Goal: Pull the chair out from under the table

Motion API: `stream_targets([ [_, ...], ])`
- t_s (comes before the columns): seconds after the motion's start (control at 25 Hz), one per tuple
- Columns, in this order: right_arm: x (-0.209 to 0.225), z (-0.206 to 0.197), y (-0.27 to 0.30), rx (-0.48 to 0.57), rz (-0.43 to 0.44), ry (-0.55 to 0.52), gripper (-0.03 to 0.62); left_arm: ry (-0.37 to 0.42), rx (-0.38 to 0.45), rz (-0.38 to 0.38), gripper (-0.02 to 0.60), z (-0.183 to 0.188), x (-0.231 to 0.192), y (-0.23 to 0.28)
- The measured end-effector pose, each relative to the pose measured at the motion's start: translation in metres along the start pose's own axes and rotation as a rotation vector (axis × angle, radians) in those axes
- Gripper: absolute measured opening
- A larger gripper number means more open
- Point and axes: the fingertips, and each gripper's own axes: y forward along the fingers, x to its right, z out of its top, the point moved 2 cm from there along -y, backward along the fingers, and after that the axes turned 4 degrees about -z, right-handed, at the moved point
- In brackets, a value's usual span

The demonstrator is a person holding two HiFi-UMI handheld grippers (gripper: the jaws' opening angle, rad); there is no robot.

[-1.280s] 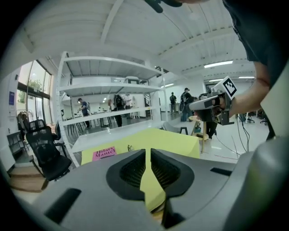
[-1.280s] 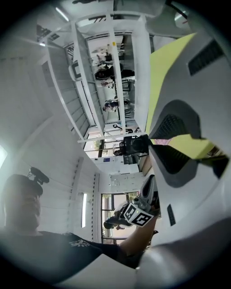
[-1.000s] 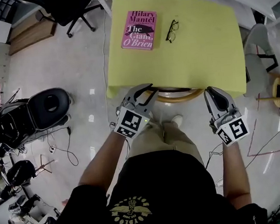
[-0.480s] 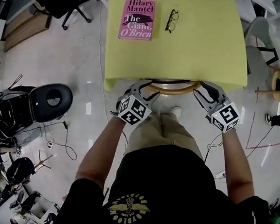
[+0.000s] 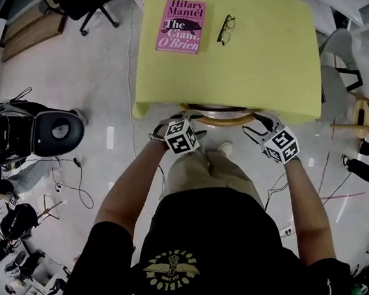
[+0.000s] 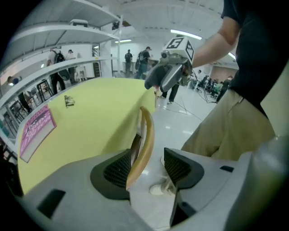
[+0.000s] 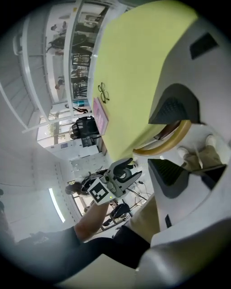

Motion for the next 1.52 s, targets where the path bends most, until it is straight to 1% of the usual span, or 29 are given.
stream_targets([
  [0.08, 0.009, -0.014, 0.007, -0.061, -0.006, -0.009, 0.212, 0.037, -0.035, -0.021, 0.202, -0.002, -0.002, 0.010],
  [0.24, 0.017, -0.044, 0.025, -0.192, 0.003, -0.035, 0.221, 0.047, -0.104, -0.068, 0.206, -0.015, -0.002, 0.037],
  [0.36, 0.017, -0.057, 0.034, -0.258, 0.038, -0.071, 0.225, 0.070, -0.150, -0.083, 0.206, -0.021, -0.003, 0.054],
  [0.52, 0.017, -0.066, 0.045, -0.323, 0.093, -0.145, 0.229, 0.098, -0.206, -0.110, 0.206, -0.028, -0.005, 0.066],
  [0.72, 0.021, -0.082, 0.065, -0.395, 0.162, -0.255, 0.230, 0.072, -0.255, -0.129, 0.207, -0.037, -0.017, 0.078],
  [0.84, 0.018, -0.097, 0.076, -0.454, 0.211, -0.301, 0.232, 0.073, -0.268, -0.158, 0.209, -0.040, -0.019, 0.085],
  [1.0, 0.015, -0.105, 0.089, -0.485, 0.227, -0.363, 0.233, 0.071, -0.263, -0.191, 0.210, -0.042, -0.020, 0.089],
  [1.2, 0.017, -0.112, 0.101, -0.526, 0.218, -0.433, 0.236, 0.057, -0.259, -0.193, 0.209, -0.044, -0.026, 0.097],
  [1.32, 0.022, -0.116, 0.107, -0.533, 0.199, -0.468, 0.235, 0.041, -0.264, -0.197, 0.209, -0.045, -0.030, 0.099],
  [1.44, 0.021, -0.118, 0.109, -0.531, 0.187, -0.494, 0.235, 0.021, -0.278, -0.219, 0.209, -0.047, -0.028, 0.099],
  [1.52, 0.021, -0.120, 0.108, -0.529, 0.189, -0.507, 0.230, 0.030, -0.278, -0.234, 0.209, -0.047, -0.026, 0.099],
])
